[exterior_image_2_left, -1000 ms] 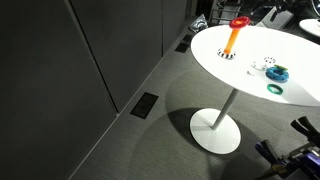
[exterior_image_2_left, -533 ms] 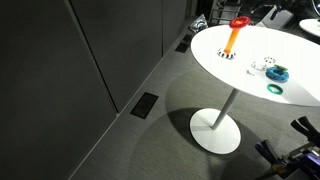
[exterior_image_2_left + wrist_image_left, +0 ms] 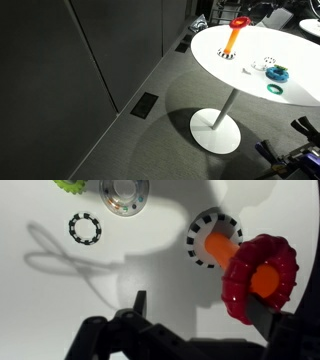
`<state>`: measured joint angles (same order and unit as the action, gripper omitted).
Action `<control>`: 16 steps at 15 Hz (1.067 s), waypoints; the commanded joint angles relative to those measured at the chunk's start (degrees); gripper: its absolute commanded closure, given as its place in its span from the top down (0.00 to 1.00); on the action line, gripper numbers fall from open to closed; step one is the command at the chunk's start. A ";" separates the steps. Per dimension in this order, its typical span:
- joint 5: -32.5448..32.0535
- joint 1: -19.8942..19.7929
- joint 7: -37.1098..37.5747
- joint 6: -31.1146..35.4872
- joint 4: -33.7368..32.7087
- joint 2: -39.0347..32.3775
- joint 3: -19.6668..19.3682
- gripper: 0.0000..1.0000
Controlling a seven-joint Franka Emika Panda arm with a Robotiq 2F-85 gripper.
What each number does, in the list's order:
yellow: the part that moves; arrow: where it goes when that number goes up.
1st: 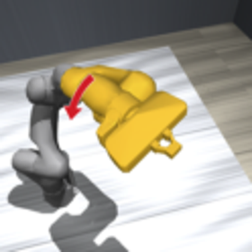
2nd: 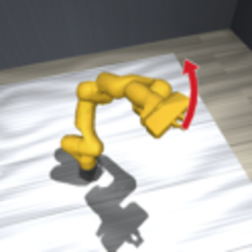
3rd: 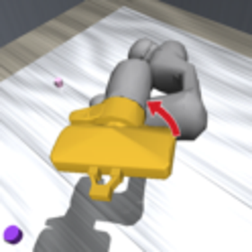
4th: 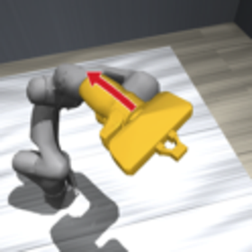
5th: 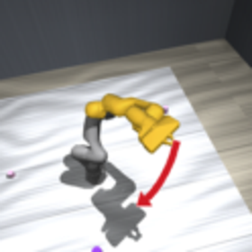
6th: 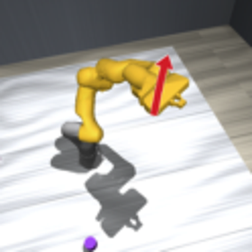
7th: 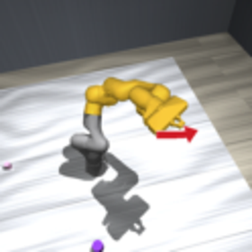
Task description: Remove the top two circular objects on the orange object then put the pink object
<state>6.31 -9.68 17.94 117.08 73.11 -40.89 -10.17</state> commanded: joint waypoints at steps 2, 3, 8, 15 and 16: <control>0.13 -0.54 0.76 0.77 -2.03 -1.60 0.54 1.00; 0.13 -0.56 0.70 0.87 -2.05 -1.78 0.55 1.00; 0.02 -0.56 0.75 0.92 -2.15 -2.63 0.45 1.00; -0.14 -0.39 0.92 0.93 -2.13 -2.10 0.33 1.00; -0.12 -0.42 0.89 0.90 -2.15 -2.08 0.34 1.00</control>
<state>6.31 -9.69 17.94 118.21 72.86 -42.40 -10.13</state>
